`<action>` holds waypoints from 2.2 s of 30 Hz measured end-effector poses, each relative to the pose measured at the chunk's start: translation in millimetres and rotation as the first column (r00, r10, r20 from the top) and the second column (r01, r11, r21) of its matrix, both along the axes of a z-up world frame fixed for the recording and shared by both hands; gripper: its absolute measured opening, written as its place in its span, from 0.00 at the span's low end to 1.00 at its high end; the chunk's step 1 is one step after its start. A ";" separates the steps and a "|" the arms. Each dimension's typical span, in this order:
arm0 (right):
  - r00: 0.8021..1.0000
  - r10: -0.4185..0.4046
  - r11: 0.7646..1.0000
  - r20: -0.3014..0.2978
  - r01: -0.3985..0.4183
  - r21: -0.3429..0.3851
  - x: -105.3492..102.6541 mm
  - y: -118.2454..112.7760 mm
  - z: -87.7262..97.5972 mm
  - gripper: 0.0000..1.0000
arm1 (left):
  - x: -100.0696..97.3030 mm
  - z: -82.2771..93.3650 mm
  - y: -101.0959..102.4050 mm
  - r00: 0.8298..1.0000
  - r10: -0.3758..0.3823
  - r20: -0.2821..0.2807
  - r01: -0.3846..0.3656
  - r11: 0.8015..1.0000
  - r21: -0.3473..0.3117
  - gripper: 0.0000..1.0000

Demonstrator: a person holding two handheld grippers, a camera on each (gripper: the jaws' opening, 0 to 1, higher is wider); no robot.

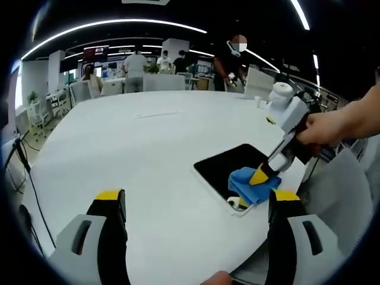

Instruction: Wipe the mirror surface with the cleaning cloth until all visible marks leave the cleaned area.

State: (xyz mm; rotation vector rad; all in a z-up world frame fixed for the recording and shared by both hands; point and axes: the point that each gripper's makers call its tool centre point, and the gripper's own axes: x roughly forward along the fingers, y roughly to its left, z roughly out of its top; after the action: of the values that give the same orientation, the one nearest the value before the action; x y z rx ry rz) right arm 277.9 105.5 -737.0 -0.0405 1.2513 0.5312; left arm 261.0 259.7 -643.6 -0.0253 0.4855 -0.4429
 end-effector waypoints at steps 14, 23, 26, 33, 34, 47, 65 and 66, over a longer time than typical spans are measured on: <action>1.000 -0.010 1.000 -0.001 0.010 0.012 -10.8 -2.6 2.0 0.01 | 1.4 2.9 -4.5 1.000 -0.019 0.006 0.019 1.000 0.002 0.99; 1.000 0.002 1.000 -0.005 -0.002 0.012 -9.8 -2.2 -0.9 0.01 | 5.4 3.1 -0.3 1.000 -0.009 0.009 0.009 1.000 0.007 0.99; 1.000 0.006 1.000 0.000 -0.006 0.015 -11.9 -0.7 -1.2 0.01 | 7.6 4.0 0.6 1.000 -0.001 0.011 0.001 1.000 0.002 0.99; 0.998 0.051 0.998 0.024 -0.052 0.020 -12.6 -0.5 -1.0 0.01 | 6.2 4.0 2.3 1.000 0.003 0.025 -0.004 1.000 0.027 0.98; 0.999 0.041 0.999 0.023 -0.041 0.024 -11.9 -0.7 -0.9 0.01 | 6.4 4.4 2.3 1.000 0.004 0.027 -0.005 1.000 0.027 0.98; 0.999 0.024 0.999 0.024 -0.025 0.030 -9.8 -14.0 1.0 0.01 | 6.7 11.1 -16.2 0.999 -0.018 0.038 0.019 1.000 -0.017 0.99; 0.999 -0.001 1.000 0.034 0.000 0.028 -3.2 -42.0 -0.1 0.01 | -2.8 11.6 -16.1 0.999 0.000 0.037 0.000 1.000 0.003 0.99; 0.999 0.000 1.000 0.035 -0.001 0.027 -3.8 -42.6 0.1 0.01 | -3.4 10.7 -16.9 0.999 -0.003 0.034 0.003 1.000 0.005 0.99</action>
State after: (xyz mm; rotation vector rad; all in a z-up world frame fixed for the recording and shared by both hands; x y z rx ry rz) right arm 274.2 62.8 -736.9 -0.0275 1.2095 0.5456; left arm 257.6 242.8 -632.9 -0.0122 0.4528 -0.4444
